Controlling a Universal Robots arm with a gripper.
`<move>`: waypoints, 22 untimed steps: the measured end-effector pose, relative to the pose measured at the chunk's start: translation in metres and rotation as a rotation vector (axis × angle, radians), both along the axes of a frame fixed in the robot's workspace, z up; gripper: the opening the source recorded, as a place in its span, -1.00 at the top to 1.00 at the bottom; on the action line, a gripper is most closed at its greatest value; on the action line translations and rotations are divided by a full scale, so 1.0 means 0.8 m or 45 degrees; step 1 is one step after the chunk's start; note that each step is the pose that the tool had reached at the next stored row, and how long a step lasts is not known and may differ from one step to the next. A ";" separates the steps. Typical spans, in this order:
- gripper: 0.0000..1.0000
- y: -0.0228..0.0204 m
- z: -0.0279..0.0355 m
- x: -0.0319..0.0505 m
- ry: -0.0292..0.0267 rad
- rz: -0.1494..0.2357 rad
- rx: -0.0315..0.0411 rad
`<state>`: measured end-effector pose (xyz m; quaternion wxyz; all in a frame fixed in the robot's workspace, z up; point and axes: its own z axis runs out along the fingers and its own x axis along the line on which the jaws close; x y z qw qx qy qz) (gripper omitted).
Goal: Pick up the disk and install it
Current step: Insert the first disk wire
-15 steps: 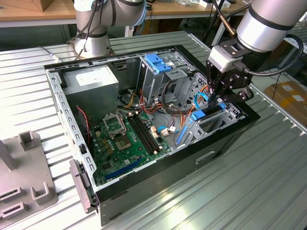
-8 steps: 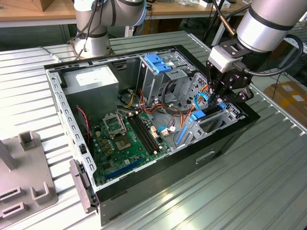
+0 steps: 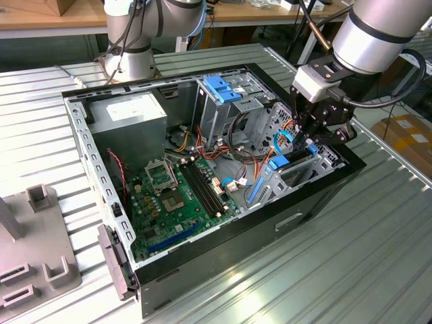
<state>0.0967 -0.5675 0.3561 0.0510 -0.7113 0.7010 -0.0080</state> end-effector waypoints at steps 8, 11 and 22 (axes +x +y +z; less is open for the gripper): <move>0.68 -0.0018 -0.0015 -0.001 -0.0067 0.000 -0.0002; 0.68 -0.0019 -0.0034 -0.001 -0.0067 0.000 -0.0003; 0.68 -0.0015 -0.0068 -0.001 -0.0067 0.000 0.0002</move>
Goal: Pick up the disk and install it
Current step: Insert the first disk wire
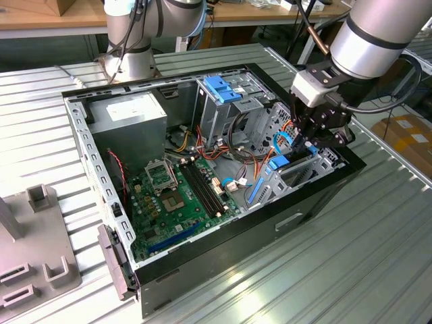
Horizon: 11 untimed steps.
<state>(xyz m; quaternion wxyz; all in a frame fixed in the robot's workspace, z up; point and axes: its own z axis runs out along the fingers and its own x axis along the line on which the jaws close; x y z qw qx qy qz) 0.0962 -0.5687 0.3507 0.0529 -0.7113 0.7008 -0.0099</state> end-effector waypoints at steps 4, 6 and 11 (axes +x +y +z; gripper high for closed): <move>0.68 0.0003 -0.0004 0.000 0.0000 0.000 0.0000; 0.68 0.0002 -0.0017 0.000 0.0000 0.000 -0.0003; 0.68 0.0002 -0.0032 0.000 0.0000 0.000 0.0001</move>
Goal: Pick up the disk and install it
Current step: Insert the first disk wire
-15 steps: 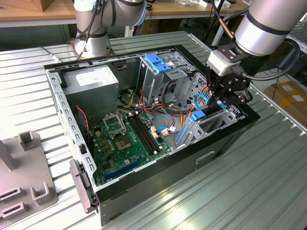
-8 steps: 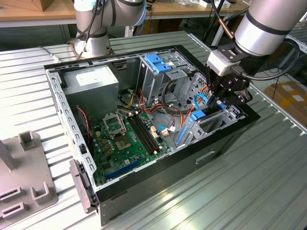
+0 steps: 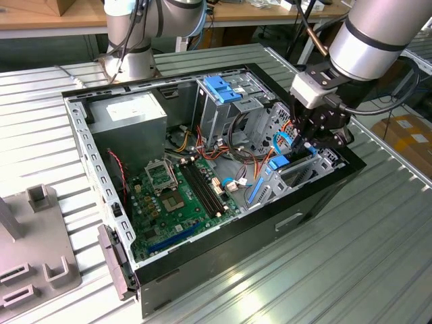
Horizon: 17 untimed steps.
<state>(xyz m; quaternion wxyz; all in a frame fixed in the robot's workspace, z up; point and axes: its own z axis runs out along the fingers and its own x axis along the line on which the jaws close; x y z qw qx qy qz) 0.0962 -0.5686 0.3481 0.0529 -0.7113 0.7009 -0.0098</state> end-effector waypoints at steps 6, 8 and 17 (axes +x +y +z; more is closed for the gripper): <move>0.68 0.0000 -0.0005 -0.001 0.0000 0.000 0.0007; 0.68 0.0000 -0.0009 -0.001 0.0000 0.000 0.0008; 0.68 0.0000 -0.0040 -0.001 0.0000 0.000 0.0010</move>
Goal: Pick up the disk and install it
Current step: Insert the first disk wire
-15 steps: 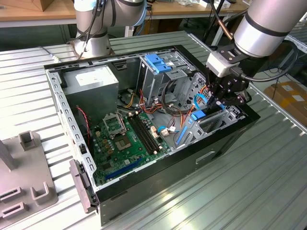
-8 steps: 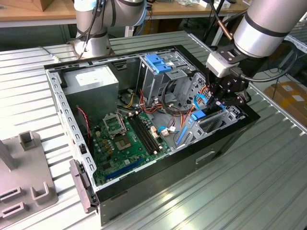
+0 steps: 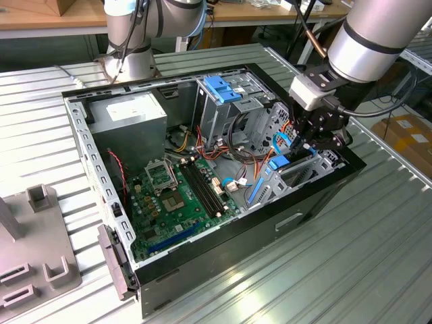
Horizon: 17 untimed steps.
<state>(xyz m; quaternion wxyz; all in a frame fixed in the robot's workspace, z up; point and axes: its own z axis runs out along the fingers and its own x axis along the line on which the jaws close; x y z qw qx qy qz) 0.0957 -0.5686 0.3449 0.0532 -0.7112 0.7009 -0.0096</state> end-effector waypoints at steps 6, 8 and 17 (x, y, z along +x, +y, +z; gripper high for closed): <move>0.68 0.0000 -0.0033 0.000 0.0000 0.000 -0.0004; 0.68 0.0000 -0.0049 0.000 0.0000 0.000 -0.0007; 0.54 0.0000 -0.0060 0.000 -0.0001 0.000 0.0005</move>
